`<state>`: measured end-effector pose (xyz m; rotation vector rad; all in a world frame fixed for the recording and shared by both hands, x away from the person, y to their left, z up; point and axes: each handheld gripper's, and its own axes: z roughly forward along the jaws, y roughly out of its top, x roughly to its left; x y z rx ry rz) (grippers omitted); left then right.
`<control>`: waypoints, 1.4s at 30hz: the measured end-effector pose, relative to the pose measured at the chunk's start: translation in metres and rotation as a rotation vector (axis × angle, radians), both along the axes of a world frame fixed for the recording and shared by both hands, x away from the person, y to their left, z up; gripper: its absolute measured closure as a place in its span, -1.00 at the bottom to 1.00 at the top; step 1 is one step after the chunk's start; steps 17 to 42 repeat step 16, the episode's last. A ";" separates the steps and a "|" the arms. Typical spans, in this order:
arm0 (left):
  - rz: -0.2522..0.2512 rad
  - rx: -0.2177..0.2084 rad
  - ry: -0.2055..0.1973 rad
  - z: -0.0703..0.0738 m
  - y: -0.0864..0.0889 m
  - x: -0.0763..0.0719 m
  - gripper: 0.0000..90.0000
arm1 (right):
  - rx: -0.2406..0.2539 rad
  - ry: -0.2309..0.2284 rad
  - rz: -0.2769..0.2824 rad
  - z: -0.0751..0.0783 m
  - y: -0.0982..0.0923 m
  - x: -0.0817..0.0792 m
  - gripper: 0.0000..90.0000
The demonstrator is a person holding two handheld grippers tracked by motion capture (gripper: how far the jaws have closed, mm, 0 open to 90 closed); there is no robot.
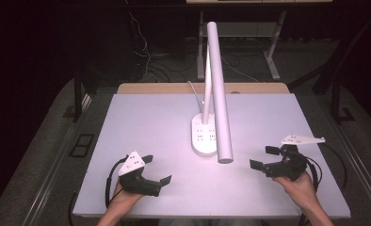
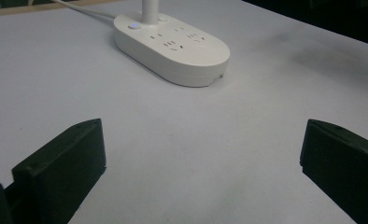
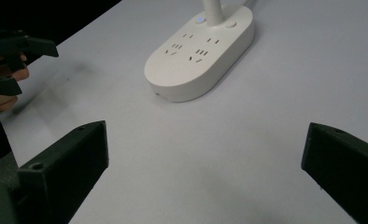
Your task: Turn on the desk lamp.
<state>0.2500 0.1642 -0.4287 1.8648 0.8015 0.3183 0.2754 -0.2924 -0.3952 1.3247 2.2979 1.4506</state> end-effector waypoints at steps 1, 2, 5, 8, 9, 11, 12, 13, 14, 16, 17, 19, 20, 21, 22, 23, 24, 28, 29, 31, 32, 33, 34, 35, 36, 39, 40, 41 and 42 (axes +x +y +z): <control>0.000 0.001 0.000 0.000 0.000 0.000 -1.00 | 0.000 0.004 -0.003 -0.002 -0.001 -0.003 -1.00; -0.002 0.004 0.000 0.000 0.000 0.000 -1.00 | 0.000 0.006 -0.004 -0.004 -0.001 -0.005 -1.00; -0.001 0.005 -0.001 0.000 0.000 0.000 -1.00 | 0.007 0.007 -0.012 -0.011 -0.002 -0.013 -1.00; 0.001 0.003 0.000 0.000 0.001 0.000 -1.00 | 0.000 0.006 -0.015 -0.016 -0.003 -0.019 -1.00; 0.000 0.003 0.000 0.000 0.001 0.000 -1.00 | -0.001 0.002 -0.015 -0.017 -0.003 -0.021 -1.00; 0.000 0.003 0.001 0.000 0.001 0.000 -1.00 | 0.001 -0.001 -0.019 -0.019 -0.003 -0.024 -1.00; 0.000 0.003 0.001 0.000 0.001 0.000 -1.00 | -0.001 -0.005 -0.017 -0.020 -0.003 -0.025 -1.00; 0.000 0.004 0.001 0.000 0.001 0.000 -1.00 | -0.003 -0.009 -0.017 -0.021 -0.002 -0.026 -1.00; 0.000 0.004 0.001 0.000 0.001 0.000 -1.00 | -0.005 -0.006 -0.016 -0.023 -0.002 -0.028 -1.00; 0.000 0.004 0.002 0.000 0.001 0.000 -1.00 | -0.013 -0.016 -0.014 -0.025 -0.001 -0.028 -1.00; 0.000 0.004 0.002 0.000 0.001 0.000 -1.00 | -0.013 -0.016 -0.014 -0.025 -0.001 -0.028 -1.00; 0.000 0.004 0.002 0.000 0.001 0.000 -1.00 | -0.013 -0.016 -0.014 -0.025 -0.001 -0.028 -1.00; 0.000 0.004 0.002 0.000 0.001 0.000 -1.00 | -0.013 -0.016 -0.014 -0.025 -0.001 -0.028 -1.00; 0.000 0.004 0.002 0.000 0.001 0.000 -1.00 | -0.013 -0.016 -0.014 -0.025 -0.001 -0.028 -1.00; 0.000 0.004 0.002 0.000 0.001 0.000 -1.00 | -0.013 -0.016 -0.014 -0.025 -0.001 -0.028 -1.00; 0.000 0.004 0.002 0.000 0.001 0.000 -1.00 | -0.013 -0.016 -0.014 -0.025 -0.001 -0.028 -1.00; 0.000 0.004 0.002 0.000 0.001 0.000 -1.00 | -0.013 -0.016 -0.014 -0.025 -0.001 -0.028 -1.00; 0.000 0.004 0.002 0.000 0.001 0.000 -1.00 | -0.013 -0.016 -0.014 -0.025 -0.001 -0.028 -1.00; 0.000 0.004 0.002 0.000 0.001 0.000 -1.00 | -0.013 -0.016 -0.014 -0.025 -0.001 -0.028 -1.00; 0.000 0.004 0.002 0.000 0.001 0.000 -1.00 | -0.013 -0.016 -0.014 -0.025 -0.001 -0.028 -1.00; 0.000 0.004 0.002 0.000 0.001 0.000 -1.00 | -0.013 -0.016 -0.014 -0.025 -0.001 -0.028 -1.00; 0.000 0.004 0.002 0.000 0.001 0.000 -1.00 | -0.013 -0.016 -0.014 -0.025 -0.001 -0.028 -1.00; 0.000 0.004 0.002 0.000 0.001 0.000 -1.00 | -0.013 -0.016 -0.014 -0.025 -0.001 -0.028 -1.00; 0.000 0.004 0.002 0.000 0.001 0.000 -1.00 | -0.013 -0.016 -0.014 -0.025 -0.001 -0.028 -1.00; 0.000 0.004 0.002 0.000 0.001 0.000 -1.00 | -0.013 -0.016 -0.014 -0.025 -0.001 -0.028 -1.00; 0.000 0.004 0.002 0.000 0.001 0.000 -1.00 | -0.013 -0.016 -0.014 -0.025 -0.001 -0.028 -1.00; 0.000 0.004 0.002 0.000 0.001 0.000 -1.00 | -0.013 -0.016 -0.014 -0.025 -0.001 -0.028 -1.00; 0.000 0.004 0.002 0.000 0.001 0.000 -1.00 | -0.013 -0.016 -0.014 -0.025 -0.001 -0.028 -1.00; 0.000 0.004 0.002 0.000 0.001 0.000 -1.00 | -0.013 -0.016 -0.014 -0.025 -0.001 -0.028 -1.00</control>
